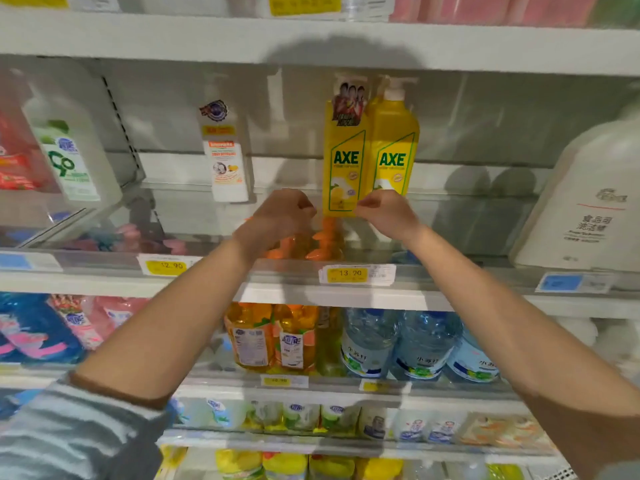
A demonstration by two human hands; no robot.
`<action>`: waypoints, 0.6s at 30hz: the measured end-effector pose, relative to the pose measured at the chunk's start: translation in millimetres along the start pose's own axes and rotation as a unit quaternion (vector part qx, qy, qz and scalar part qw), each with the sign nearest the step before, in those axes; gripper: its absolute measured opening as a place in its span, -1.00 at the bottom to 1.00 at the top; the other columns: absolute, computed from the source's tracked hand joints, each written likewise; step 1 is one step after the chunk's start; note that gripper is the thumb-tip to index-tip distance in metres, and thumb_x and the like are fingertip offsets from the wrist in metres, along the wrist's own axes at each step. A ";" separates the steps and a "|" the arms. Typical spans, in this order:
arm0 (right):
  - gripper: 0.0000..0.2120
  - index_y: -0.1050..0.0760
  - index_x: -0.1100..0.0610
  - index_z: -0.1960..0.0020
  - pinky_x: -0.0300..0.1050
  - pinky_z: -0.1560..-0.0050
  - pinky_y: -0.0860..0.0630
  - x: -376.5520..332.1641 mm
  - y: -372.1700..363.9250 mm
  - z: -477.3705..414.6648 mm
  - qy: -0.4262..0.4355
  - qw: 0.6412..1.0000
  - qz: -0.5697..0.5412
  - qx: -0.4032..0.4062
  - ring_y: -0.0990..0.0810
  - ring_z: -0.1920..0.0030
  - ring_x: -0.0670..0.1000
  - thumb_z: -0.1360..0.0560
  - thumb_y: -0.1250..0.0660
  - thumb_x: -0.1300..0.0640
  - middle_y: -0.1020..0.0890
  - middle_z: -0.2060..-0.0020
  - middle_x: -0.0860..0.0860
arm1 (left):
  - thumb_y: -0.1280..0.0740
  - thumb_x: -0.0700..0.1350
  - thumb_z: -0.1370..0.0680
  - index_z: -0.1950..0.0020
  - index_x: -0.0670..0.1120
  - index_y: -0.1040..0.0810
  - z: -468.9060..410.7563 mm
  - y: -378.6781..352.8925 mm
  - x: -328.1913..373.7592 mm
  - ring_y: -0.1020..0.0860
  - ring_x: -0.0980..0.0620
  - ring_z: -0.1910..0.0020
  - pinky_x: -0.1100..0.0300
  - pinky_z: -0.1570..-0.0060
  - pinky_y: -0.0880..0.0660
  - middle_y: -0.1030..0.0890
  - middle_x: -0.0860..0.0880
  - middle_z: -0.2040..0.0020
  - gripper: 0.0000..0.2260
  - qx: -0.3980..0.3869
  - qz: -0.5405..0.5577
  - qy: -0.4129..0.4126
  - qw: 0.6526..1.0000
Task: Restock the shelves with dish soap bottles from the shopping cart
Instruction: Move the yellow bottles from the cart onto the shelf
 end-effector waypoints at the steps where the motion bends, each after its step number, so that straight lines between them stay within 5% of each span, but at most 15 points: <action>1: -0.82 -0.61 0.27 0.00 -0.25 0.19 -0.35 -9.7 -5.3 4.3 0.010 1.000 -0.006 0.002 -0.55 0.07 0.03 -0.49 -0.34 0.18 -0.65 0.07 0.13 | -0.28 -0.11 -0.55 0.09 -0.11 -0.60 13.2 9.8 -5.0 -0.61 -0.02 0.19 0.09 0.18 -0.55 -0.65 -0.06 0.12 -0.87 0.012 0.026 0.004 1.000; 4: -0.91 -0.60 0.12 0.02 -0.23 0.12 -0.43 -41.7 -32.3 14.2 0.024 0.997 -0.068 -0.009 -0.56 0.09 -0.02 -0.50 -0.34 0.18 -0.63 0.12 0.02 | -0.29 -0.18 -0.55 0.04 -0.19 -0.63 54.1 43.0 -18.6 -0.60 -0.03 0.18 0.31 0.23 -0.49 -0.61 -0.03 0.18 -0.86 0.058 0.046 0.001 0.997; 8: -0.94 -0.55 0.00 0.10 -0.17 0.03 -0.53 -96.6 -82.7 44.4 0.067 0.980 -0.177 -0.055 -0.61 0.10 -0.05 -0.51 -0.35 0.15 -0.63 0.18 -0.07 | -0.29 -0.18 -0.57 0.11 -0.09 -0.57 115.8 88.9 -56.0 -0.54 0.01 0.16 0.21 0.12 -0.42 -0.60 -0.04 0.19 -0.91 0.138 0.070 0.026 0.988; 12: -0.86 -0.55 -0.01 0.15 -0.15 -0.02 -0.51 -146.3 -154.2 90.2 0.097 0.947 -0.274 -0.139 -0.63 0.05 0.06 -0.50 -0.36 0.23 -0.65 0.16 -0.03 | -0.30 -0.18 -0.57 0.04 -0.08 -0.59 194.0 129.6 -114.9 -0.59 -0.03 0.09 0.16 0.02 -0.48 -0.62 -0.03 0.16 -0.92 0.252 0.140 0.115 0.951; 18: -0.83 -0.58 0.02 0.16 -0.27 0.09 -0.48 -211.4 -285.8 158.9 0.160 0.906 -0.267 -0.287 -0.58 0.21 -0.14 -0.48 -0.37 0.28 -0.63 0.27 -0.14 | -0.32 -0.15 -0.56 0.08 -0.02 -0.57 317.9 157.5 -228.2 -0.60 -0.01 0.08 0.13 0.00 -0.47 -0.64 -0.05 0.14 -0.94 0.327 0.131 0.284 0.892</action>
Point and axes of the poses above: each hand's wrist, its own z-axis away from the middle knuckle, its own y-axis out of the back of the hand, x = y × z, the point moved 7 cm from there along -z, towards the middle knuckle
